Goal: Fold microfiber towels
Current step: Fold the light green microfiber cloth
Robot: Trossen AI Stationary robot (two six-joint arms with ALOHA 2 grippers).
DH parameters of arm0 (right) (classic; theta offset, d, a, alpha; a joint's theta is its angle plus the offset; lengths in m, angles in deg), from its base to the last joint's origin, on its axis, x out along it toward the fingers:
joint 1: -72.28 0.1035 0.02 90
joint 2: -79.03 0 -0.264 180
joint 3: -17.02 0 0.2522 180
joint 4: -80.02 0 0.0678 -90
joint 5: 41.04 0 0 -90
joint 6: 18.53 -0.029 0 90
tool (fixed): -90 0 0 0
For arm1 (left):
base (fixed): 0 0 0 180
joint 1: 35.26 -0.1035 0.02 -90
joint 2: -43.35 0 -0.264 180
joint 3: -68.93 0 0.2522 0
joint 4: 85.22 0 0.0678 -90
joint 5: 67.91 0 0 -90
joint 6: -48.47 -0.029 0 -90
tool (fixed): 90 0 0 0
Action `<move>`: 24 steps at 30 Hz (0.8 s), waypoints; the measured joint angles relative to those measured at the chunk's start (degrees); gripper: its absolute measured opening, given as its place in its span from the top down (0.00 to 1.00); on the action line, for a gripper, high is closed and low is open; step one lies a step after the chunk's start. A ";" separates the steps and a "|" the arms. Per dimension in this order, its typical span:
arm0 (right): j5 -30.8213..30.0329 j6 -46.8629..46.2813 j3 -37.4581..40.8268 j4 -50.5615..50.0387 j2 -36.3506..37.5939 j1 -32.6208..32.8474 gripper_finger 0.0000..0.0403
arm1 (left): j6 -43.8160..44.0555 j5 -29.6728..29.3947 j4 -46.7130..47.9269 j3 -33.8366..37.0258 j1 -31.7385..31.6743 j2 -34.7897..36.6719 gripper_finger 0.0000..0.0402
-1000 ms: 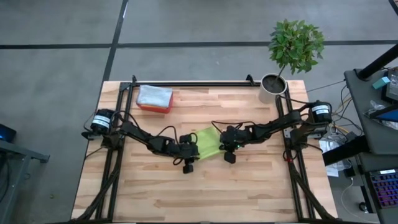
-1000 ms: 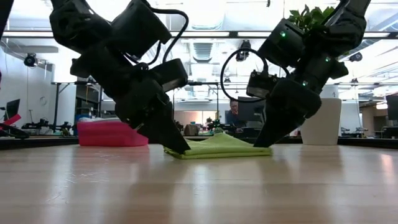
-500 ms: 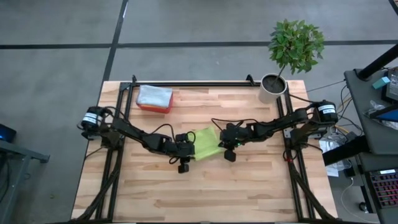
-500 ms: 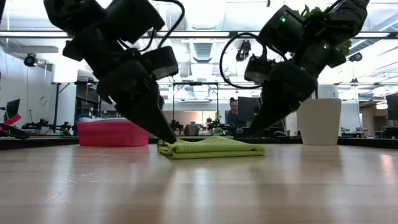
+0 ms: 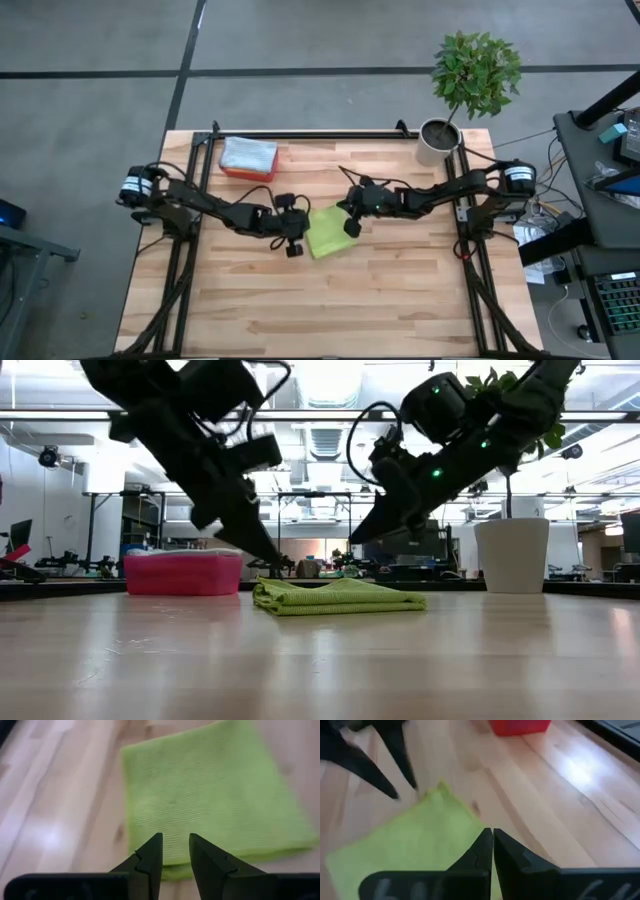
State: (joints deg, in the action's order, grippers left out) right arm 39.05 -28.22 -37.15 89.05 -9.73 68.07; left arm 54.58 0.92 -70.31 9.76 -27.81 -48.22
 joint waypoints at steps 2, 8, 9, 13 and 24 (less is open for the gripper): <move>0.07 -0.85 -0.04 4.51 -2.05 -0.68 0.98 | 0.68 -0.28 -0.24 0.08 -1.21 -0.92 0.80; 0.09 -2.96 -0.02 8.72 -8.43 -1.36 0.98 | 2.56 -0.24 0.17 0.70 -2.24 -2.60 0.80; 0.11 -3.20 -0.02 8.84 -9.33 -1.38 0.98 | 2.59 -0.20 -0.23 0.66 -2.24 -2.73 0.80; 0.22 -3.42 0.00 8.77 -11.86 -1.36 0.98 | 4.78 -0.15 2.02 0.68 -2.24 -2.88 0.80; 0.39 -3.34 0.01 9.60 -9.06 -1.07 0.98 | 7.04 1.77 11.68 0.52 -2.09 0.16 0.80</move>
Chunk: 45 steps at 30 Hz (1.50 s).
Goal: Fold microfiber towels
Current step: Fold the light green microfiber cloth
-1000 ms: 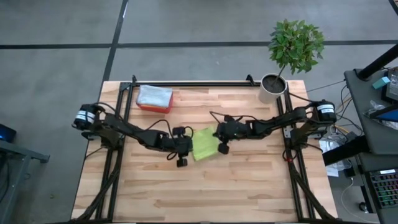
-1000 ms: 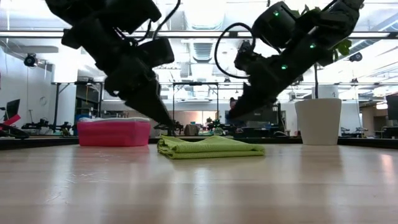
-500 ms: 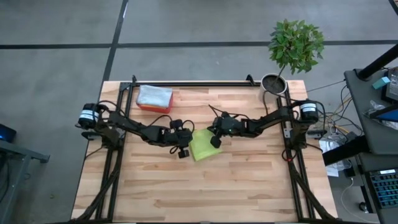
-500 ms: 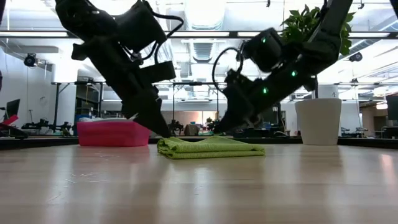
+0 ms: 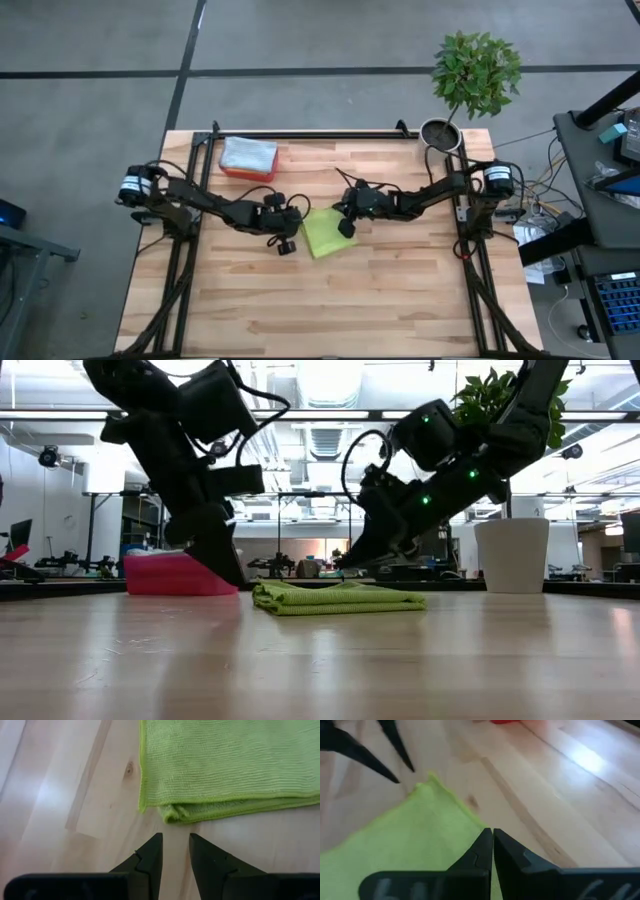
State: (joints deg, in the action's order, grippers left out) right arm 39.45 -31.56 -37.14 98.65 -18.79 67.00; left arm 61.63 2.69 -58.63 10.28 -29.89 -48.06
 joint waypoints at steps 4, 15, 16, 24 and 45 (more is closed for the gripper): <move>1.01 -0.23 -0.21 1.08 0.20 1.08 0.98 | -0.22 0.10 -0.73 0.24 0.00 0.76 0.80; 1.07 1.11 -1.99 1.31 -0.59 2.01 0.91 | -0.51 -2.27 -2.83 0.01 -1.10 -0.03 0.80; 1.07 1.11 -1.97 1.27 -0.59 2.01 0.90 | -0.51 -2.27 -3.03 -0.08 -1.40 0.06 0.80; 1.07 1.07 -1.97 0.94 -0.59 2.03 0.81 | -0.09 0.28 -6.55 -0.04 -6.06 0.28 0.80; 1.07 1.05 -1.92 0.89 -0.59 2.03 0.70 | 2.57 11.63 -8.29 -0.08 -8.74 -1.12 0.99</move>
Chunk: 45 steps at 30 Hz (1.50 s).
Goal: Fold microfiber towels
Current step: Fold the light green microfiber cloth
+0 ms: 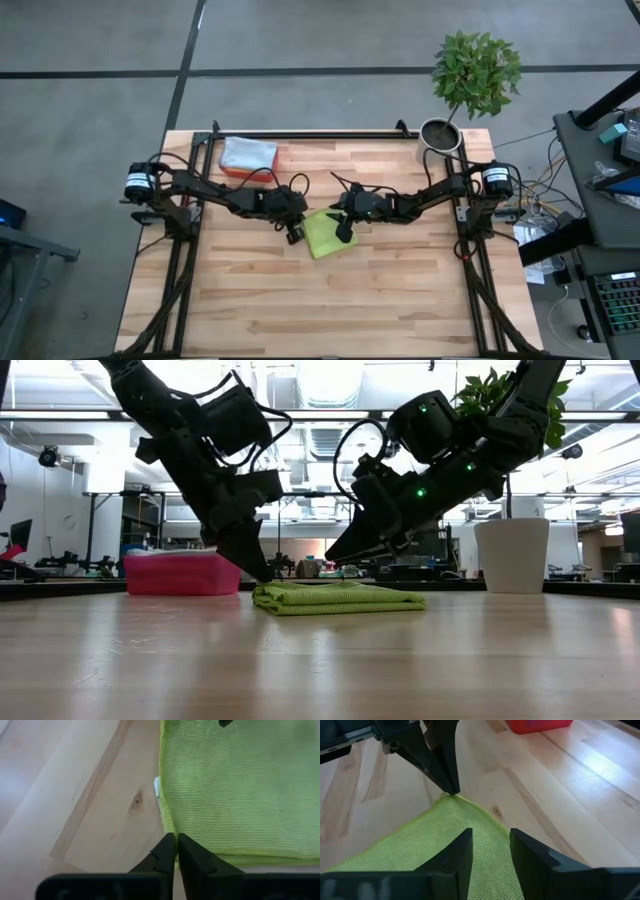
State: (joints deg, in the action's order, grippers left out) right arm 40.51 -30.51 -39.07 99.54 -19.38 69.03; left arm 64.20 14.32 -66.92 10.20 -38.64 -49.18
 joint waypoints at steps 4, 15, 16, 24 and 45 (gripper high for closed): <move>0.27 0.00 0.00 0.00 0.00 0.00 0.69 | -1.21 0.04 0.25 -0.39 0.23 0.14 1.00; 8.00 4.70 -3.00 -0.02 0.00 -0.12 0.64 | -4.50 0.40 0.46 -1.51 1.30 3.77 1.00; 8.00 6.06 -3.49 -0.02 -0.01 -0.19 0.63 | -4.53 0.40 0.60 -1.49 1.31 3.82 1.00; 8.50 14.61 -6.33 0.04 -0.02 -0.39 0.60 | -5.62 0.39 0.58 -1.44 1.40 4.02 1.00; 8.58 16.07 -15.44 -0.35 -13.36 -0.21 0.89 | -5.72 0.33 0.97 -1.40 1.60 4.57 1.00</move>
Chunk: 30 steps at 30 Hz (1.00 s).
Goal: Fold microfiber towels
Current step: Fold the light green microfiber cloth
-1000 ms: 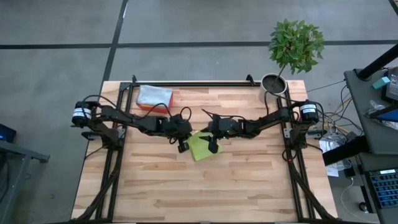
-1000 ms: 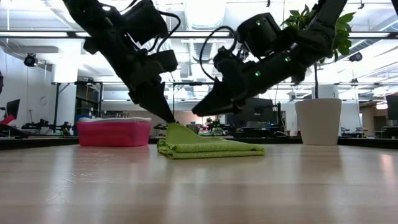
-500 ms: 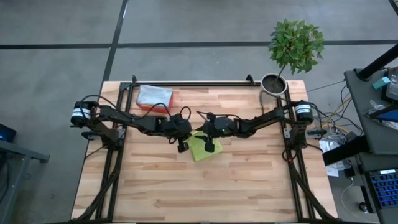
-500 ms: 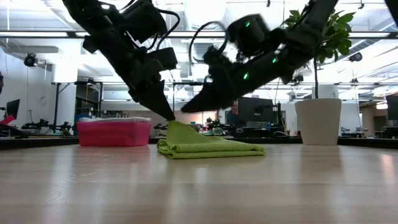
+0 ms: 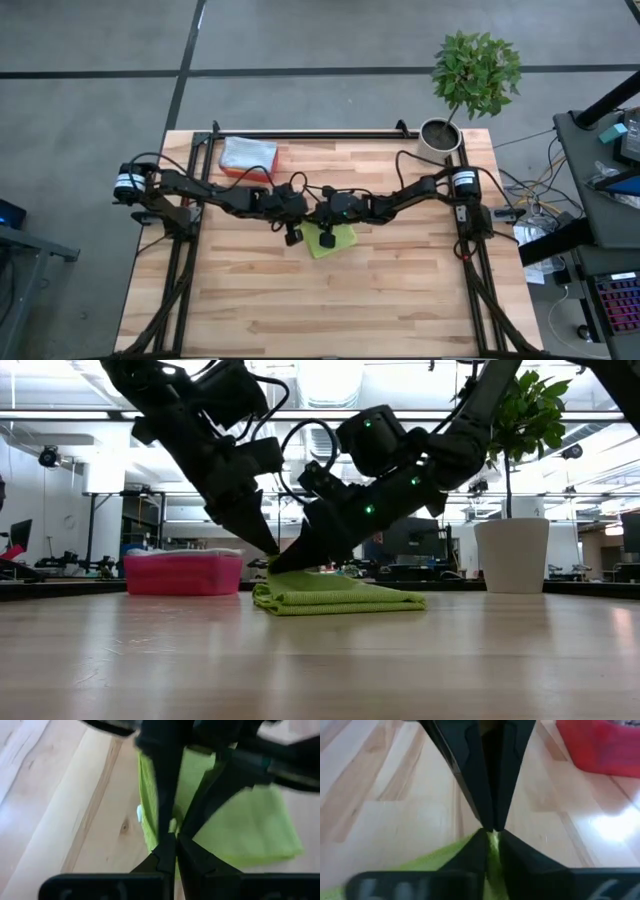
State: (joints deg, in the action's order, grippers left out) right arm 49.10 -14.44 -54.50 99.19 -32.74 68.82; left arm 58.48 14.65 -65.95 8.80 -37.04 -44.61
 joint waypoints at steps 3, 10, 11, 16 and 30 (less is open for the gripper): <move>0.36 -0.01 0.14 -0.66 0.55 0.23 0.96 | -1.09 -0.03 2.56 0.02 0.00 0.97 1.00; 0.38 0.43 0.16 -2.21 1.41 1.17 0.98 | -5.88 -1.25 4.51 0.51 -0.04 3.81 1.00; 0.34 0.97 0.13 -2.31 1.56 1.39 0.98 | -6.12 -1.25 5.16 0.84 -0.04 4.08 1.00; 0.43 2.22 -1.07 -2.63 1.95 2.21 0.98 | -4.24 -1.33 10.20 4.36 0.46 4.18 1.00; 5.30 6.50 -7.63 -15.28 1.95 2.36 0.98 | 4.32 1.47 -8.38 13.28 5.15 3.64 1.00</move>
State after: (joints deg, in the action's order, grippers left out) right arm 54.39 -7.94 -62.13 83.91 -30.79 71.17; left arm 62.80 16.11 -74.33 22.08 -31.89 -40.97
